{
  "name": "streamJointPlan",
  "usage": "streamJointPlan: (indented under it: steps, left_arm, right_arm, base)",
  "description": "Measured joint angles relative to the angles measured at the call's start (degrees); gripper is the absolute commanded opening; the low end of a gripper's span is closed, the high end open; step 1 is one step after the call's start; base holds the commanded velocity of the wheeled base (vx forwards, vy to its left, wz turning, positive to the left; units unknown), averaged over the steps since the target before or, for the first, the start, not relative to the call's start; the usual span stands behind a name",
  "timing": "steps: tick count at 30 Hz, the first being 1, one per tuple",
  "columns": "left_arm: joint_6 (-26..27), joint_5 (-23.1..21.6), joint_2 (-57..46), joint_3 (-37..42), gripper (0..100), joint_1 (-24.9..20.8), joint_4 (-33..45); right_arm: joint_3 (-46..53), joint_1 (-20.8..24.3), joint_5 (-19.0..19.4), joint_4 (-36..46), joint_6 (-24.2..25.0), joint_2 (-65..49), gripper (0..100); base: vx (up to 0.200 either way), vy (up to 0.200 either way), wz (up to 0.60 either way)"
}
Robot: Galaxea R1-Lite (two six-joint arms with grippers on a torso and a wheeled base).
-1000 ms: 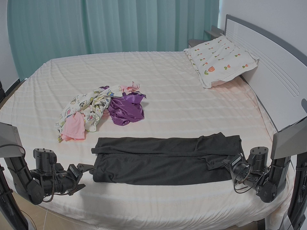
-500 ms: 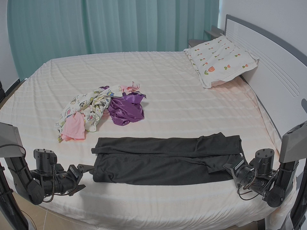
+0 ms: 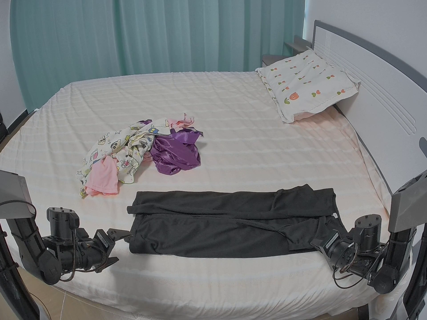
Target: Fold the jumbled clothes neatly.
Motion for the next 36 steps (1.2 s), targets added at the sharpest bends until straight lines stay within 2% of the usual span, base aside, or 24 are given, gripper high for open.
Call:
streamJointPlan:
  steps: [12, 25, 36]
  left_arm:
    - [0.00, -0.06, 0.00, -0.11, 100, 0.00, 0.00]
    - [0.06, -0.04, 0.33, -0.18, 100, 0.02, 0.00]
    - [0.09, -0.04, 0.52, -0.29, 100, 0.02, 0.02]
  right_arm:
    - [0.52, -0.34, -0.30, -0.90, -1.55, 0.63, 100]
    - [-1.62, -6.51, 0.13, -1.17, -4.16, 0.09, 100]
    - [-1.35, -7.03, 1.17, -1.17, -4.16, 2.18, 100]
  base:
    - [0.000, 0.000, 0.00]
    - [0.000, 0.000, 0.00]
    - [0.000, 0.000, 0.00]
